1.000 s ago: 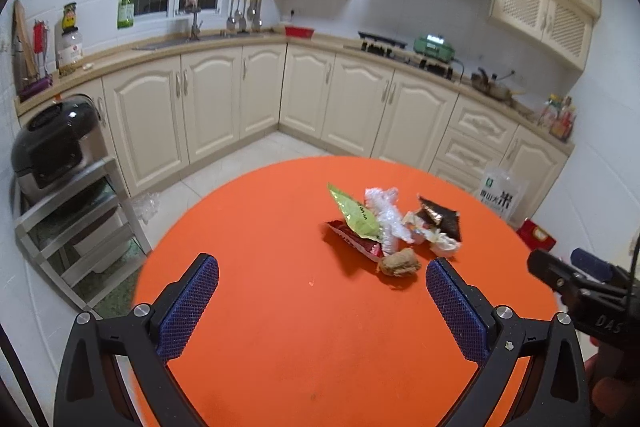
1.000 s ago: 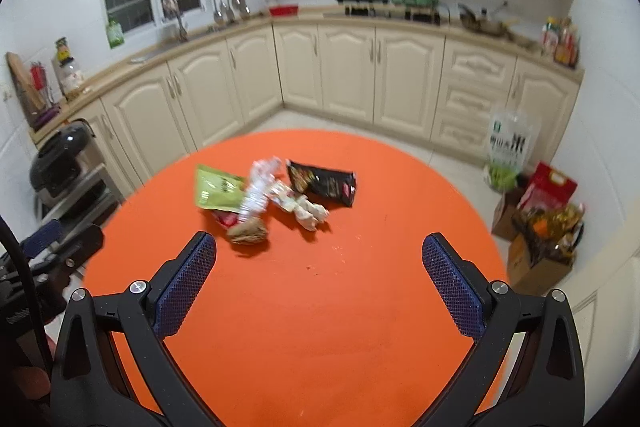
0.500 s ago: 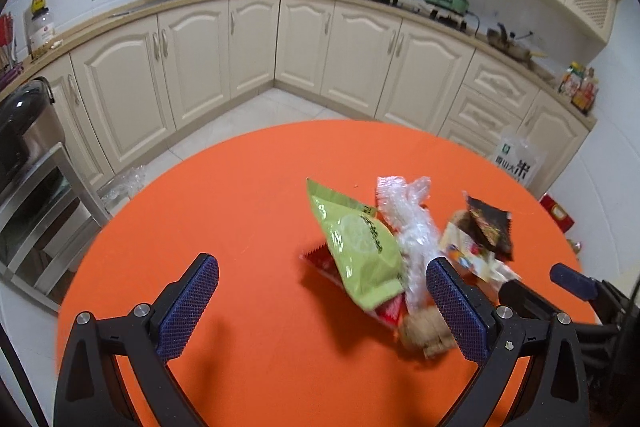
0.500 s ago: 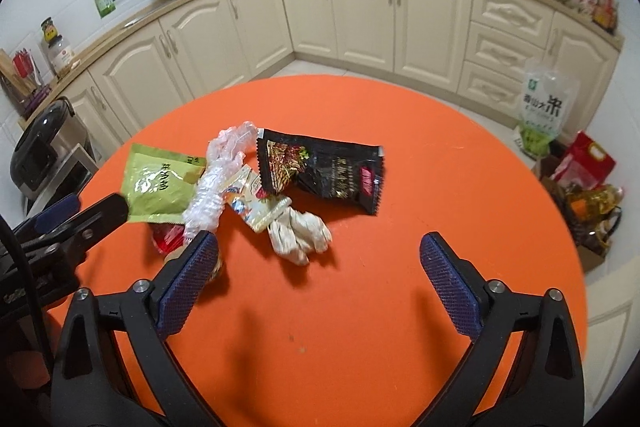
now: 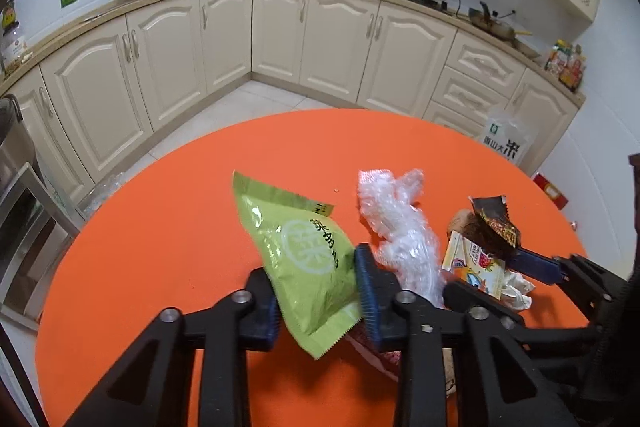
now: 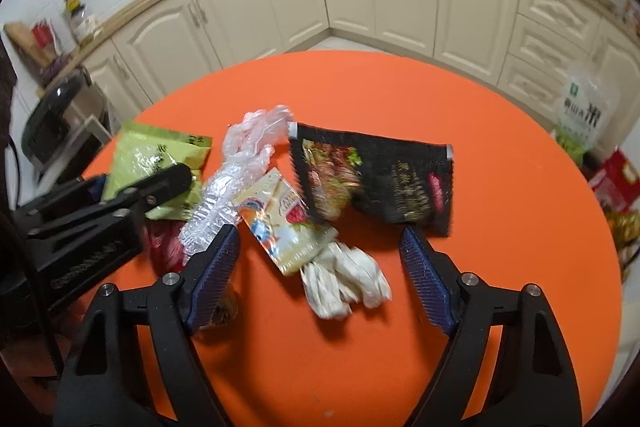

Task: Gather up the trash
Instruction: 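Grasp the green snack bag with the left gripper while the right gripper grasps the printed wrapper, then carry the green snack bag and printed wrapper toward the blue bin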

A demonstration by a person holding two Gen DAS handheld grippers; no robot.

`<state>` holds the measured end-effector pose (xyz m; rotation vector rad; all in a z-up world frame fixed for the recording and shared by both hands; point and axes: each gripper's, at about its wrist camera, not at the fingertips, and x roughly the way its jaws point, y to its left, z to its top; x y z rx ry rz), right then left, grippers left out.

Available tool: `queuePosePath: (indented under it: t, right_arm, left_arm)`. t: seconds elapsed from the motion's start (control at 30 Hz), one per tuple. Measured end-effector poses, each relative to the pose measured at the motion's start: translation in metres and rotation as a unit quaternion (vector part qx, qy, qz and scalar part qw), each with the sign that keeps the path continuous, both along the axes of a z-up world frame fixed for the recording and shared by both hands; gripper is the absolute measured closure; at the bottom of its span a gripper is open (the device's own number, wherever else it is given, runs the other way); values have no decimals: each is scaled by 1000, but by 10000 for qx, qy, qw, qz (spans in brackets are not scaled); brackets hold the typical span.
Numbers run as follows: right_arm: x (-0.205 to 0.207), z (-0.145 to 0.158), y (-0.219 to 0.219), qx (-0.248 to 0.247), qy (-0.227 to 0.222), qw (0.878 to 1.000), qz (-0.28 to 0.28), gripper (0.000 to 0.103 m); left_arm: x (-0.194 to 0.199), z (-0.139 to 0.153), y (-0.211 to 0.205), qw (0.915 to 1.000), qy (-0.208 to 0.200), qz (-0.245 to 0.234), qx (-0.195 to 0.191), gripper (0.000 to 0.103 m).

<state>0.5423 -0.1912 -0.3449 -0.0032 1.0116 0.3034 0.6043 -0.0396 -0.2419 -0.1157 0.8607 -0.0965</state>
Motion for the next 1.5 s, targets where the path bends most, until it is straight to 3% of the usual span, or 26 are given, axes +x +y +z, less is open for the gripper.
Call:
queuePosePath:
  t: [0.03, 0.1, 0.2, 0.33, 0.53, 0.73, 1.07, 1.33, 1.5]
  right_arm:
    - [1, 1, 3, -5, -20, 10000, 26, 40]
    - [3, 3, 5, 91, -24, 9999, 85, 72]
    - [-1, 4, 8, 108, -51, 9998, 160, 75]
    - [-16, 14, 0, 533, -140, 9984, 86, 76]
    - [-39, 29, -10, 741, -326, 9967, 24, 76]
    - [-78, 56, -14, 838, -714, 9939, 14, 76]
    - [-150, 113, -32, 941, -1291, 9871, -119, 76]
    - [-206, 144, -78, 1027, -1681, 9794, -444, 76]
    - [-238, 160, -116, 1038, -1910, 9732, -748, 76]
  left_arm:
    - [0, -1, 1, 10000, -26, 30, 5, 80]
    - [6, 3, 7, 9999, -90, 51, -32, 84]
    - [12, 8, 14, 9997, -206, 84, -46, 91]
    - [13, 13, 23, 9993, -344, 89, -111, 91]
    - [-45, 7, 29, 9981, -556, 182, -182, 92]
    - [-148, 12, 16, 9966, -779, 185, -206, 92]
    - [-287, 39, -14, 9906, -1340, -155, -210, 92]
    - [-376, 50, -54, 9828, -1763, -530, -113, 92]
    - [-407, 52, -84, 9771, -1945, -861, -102, 92]
